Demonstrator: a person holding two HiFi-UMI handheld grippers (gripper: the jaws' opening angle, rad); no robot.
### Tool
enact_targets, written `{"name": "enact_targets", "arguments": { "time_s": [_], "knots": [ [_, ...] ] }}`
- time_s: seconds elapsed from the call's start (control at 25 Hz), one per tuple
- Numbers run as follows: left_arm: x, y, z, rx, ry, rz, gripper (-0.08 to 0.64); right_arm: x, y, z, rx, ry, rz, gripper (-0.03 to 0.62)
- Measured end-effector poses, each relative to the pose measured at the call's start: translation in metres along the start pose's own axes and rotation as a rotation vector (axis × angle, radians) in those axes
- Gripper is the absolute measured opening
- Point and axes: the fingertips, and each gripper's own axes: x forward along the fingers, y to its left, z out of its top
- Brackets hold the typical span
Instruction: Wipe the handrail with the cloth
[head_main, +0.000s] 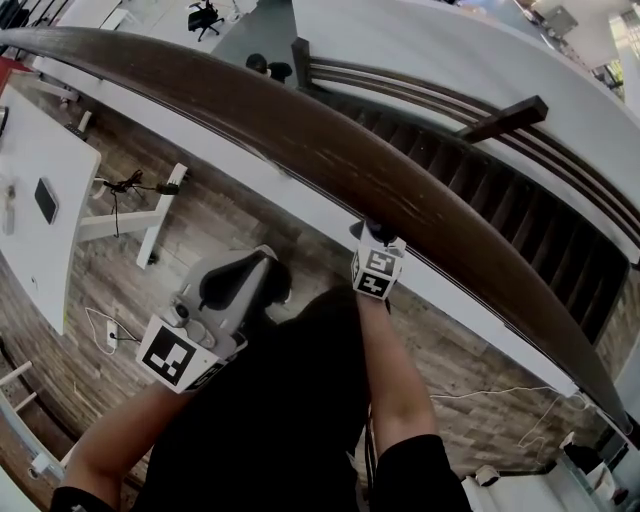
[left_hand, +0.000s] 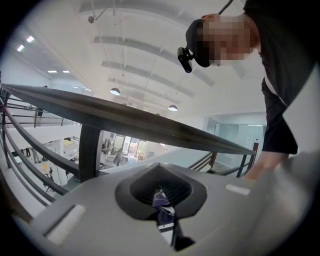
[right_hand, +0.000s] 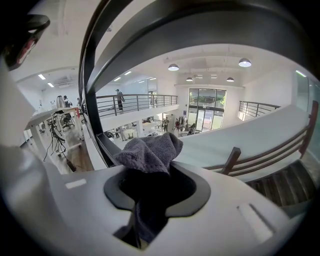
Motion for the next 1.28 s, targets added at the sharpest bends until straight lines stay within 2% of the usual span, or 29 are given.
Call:
{"name": "enact_targets", "arguments": {
  "time_s": [1.28],
  "knots": [
    [0.038, -0.090, -0.009, 0.041, 0.030, -0.134, -0.002, -0.053, -0.111, -0.046, 0.095, -0.013, -0.103, 0.107]
  ]
}}
